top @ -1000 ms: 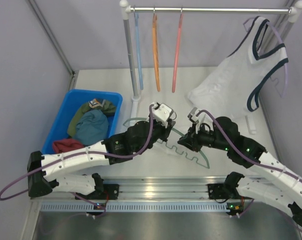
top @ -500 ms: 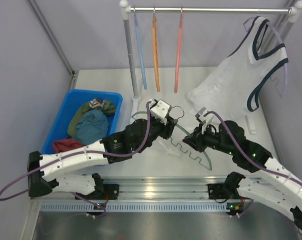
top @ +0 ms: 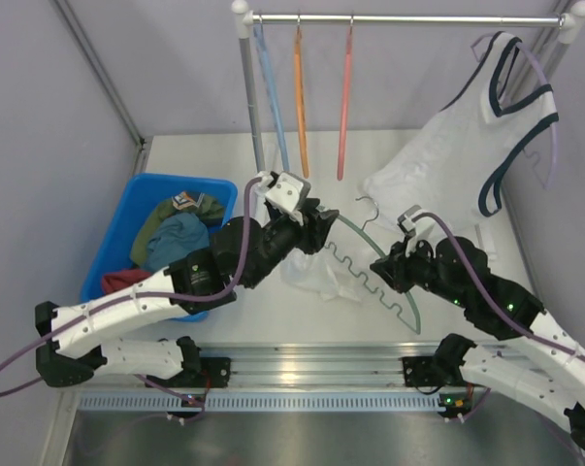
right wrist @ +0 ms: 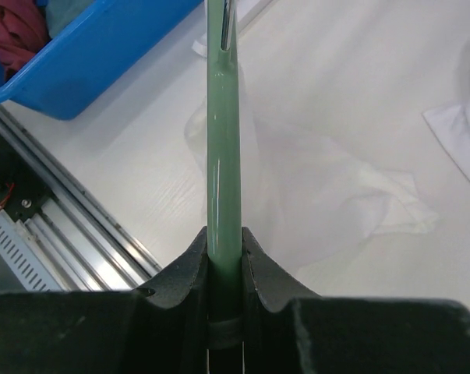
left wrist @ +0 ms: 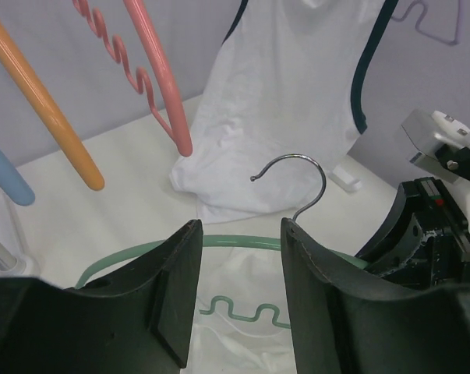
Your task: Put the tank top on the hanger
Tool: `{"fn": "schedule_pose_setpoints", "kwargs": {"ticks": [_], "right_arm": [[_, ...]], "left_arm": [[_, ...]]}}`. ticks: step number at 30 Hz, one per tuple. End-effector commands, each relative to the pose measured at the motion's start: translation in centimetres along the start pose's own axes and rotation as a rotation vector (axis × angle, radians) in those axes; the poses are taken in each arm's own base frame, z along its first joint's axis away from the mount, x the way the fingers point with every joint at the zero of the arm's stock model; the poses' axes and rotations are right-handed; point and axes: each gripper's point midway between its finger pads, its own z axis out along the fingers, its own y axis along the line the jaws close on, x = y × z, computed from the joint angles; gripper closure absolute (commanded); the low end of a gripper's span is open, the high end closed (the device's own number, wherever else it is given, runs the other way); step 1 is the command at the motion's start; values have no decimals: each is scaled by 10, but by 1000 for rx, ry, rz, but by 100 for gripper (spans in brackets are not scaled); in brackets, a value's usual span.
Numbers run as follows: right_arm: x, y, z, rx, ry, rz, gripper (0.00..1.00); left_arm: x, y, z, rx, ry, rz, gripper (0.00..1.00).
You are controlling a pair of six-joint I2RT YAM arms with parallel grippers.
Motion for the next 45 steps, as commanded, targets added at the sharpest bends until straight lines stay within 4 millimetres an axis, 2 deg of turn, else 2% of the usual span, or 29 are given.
{"fn": "schedule_pose_setpoints", "kwargs": {"ticks": [1,5,9,11,17,18,20,23,28,29,31,32,34,38,40,41,45], "right_arm": [[-49,-6,-20,74,-125,34,100],[-56,-18,-24,159,-118,65,100],[-69,-30,-28,238,-130,97,100],[-70,-39,-24,282,-101,106,100],[-96,-70,-27,327,-115,189,100],[-105,-82,-31,351,-129,204,100],[-115,-86,-33,343,-131,208,100],[-146,-99,-39,378,-150,203,100],[-176,-111,-45,414,-156,196,100],[-189,-110,-51,419,-183,187,100],[-193,-119,-51,442,-174,200,100],[-203,-119,-55,445,-189,195,100],[-205,-126,-51,457,-169,201,100],[-232,-134,-55,480,-210,182,100],[-237,-144,-51,495,-199,181,100],[-248,-142,-54,488,-222,169,100],[-268,-155,-48,492,-245,158,100]], "left_arm": [[-42,2,-12,6,-80,-10,50],[-65,2,-17,20,-121,-3,50],[-72,-5,-16,52,-117,13,50],[-76,-10,-17,81,-118,17,50],[-81,-21,-16,135,-116,39,49],[-80,-23,-16,147,-113,41,49],[-78,-25,-15,158,-107,41,49],[-69,-28,-13,167,-78,46,48],[-58,-29,-12,174,-41,48,48],[-57,-28,-13,171,-35,49,48],[-57,-26,-14,163,-33,50,48],[-56,-25,-15,159,-29,54,48],[-55,-24,-16,159,-28,56,48],[-52,-22,-18,156,-22,55,48],[-50,-22,-18,156,-21,51,48],[-50,-22,-18,156,-19,50,48],[-49,-21,-19,153,-24,42,48]]}}
